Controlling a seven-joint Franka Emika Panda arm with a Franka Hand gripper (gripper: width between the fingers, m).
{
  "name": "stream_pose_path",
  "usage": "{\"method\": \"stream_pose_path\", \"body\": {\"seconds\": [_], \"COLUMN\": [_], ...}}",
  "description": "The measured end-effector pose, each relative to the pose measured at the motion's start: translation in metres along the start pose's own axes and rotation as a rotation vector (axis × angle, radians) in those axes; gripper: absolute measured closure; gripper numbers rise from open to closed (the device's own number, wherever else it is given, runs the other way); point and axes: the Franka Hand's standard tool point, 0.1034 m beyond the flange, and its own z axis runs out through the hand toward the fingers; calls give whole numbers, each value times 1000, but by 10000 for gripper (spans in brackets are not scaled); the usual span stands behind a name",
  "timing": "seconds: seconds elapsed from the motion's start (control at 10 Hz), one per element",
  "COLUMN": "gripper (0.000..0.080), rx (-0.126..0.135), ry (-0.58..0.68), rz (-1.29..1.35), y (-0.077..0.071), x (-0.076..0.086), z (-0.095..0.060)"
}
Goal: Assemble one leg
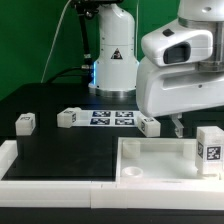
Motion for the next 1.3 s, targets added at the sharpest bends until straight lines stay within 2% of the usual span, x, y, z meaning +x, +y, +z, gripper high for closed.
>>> {"method": "stream_pose_path", "body": {"seconds": [0.4,0.6,0.7,0.8,1.1,1.3], "gripper": [150,409,409,509,509,509], "rx": [-5,-9,-9,-9,-3,14], "ry": [34,50,51,52,52,51], "rz": [-9,-45,-45,-45,25,290], "y": [0,1,1,2,1,-1], "x": [3,0,0,0,0,0], "z": [8,19,18,18,18,19]}}
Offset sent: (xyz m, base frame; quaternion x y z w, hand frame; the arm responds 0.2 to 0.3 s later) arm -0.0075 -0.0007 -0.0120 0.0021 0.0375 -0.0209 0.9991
